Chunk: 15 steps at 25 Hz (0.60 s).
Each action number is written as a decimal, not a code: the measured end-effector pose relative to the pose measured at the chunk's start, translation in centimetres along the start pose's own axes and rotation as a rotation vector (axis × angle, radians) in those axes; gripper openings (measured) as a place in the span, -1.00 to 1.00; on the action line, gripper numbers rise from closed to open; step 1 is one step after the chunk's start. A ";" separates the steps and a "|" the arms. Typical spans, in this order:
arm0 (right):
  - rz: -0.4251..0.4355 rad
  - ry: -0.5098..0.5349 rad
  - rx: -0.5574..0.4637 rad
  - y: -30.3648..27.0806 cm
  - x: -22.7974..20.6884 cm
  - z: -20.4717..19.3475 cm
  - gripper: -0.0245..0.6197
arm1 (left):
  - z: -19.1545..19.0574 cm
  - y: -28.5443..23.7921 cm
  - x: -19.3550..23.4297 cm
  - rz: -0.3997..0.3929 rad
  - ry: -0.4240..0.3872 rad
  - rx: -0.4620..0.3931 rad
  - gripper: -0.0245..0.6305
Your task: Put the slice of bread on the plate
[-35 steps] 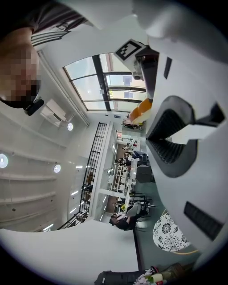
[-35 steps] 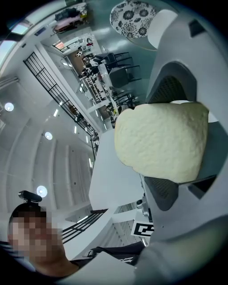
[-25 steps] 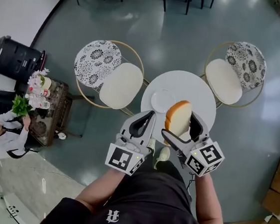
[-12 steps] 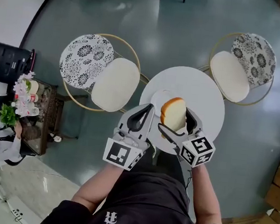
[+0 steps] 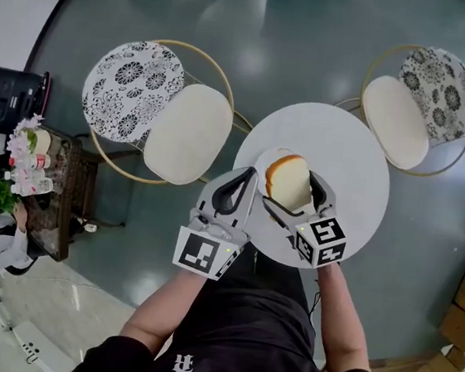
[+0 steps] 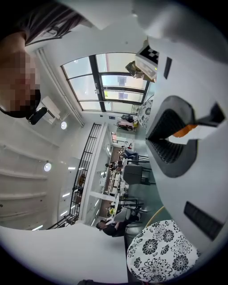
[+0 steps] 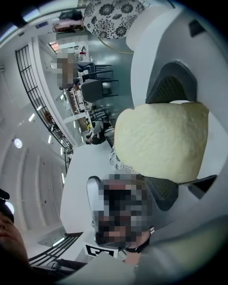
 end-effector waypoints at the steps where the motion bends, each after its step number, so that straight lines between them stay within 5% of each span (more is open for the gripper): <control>1: -0.010 0.012 0.016 -0.7 -0.3 -0.4 0.66 | -0.5 -0.1 0.3 0.001 0.003 0.003 -0.91; 15: -0.149 0.145 0.213 -6.5 -2.2 -5.1 0.66 | -4.1 -0.5 3.0 0.008 0.047 0.018 -0.91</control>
Point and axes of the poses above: the fingertips, and each gripper's own axes: y backward along the fingers, x to its left, z out of its top, the point moved 3 cm from there along y, backward along the fingers, and after that the axes turned 6 degrees about -z, right-handed, at the moved point
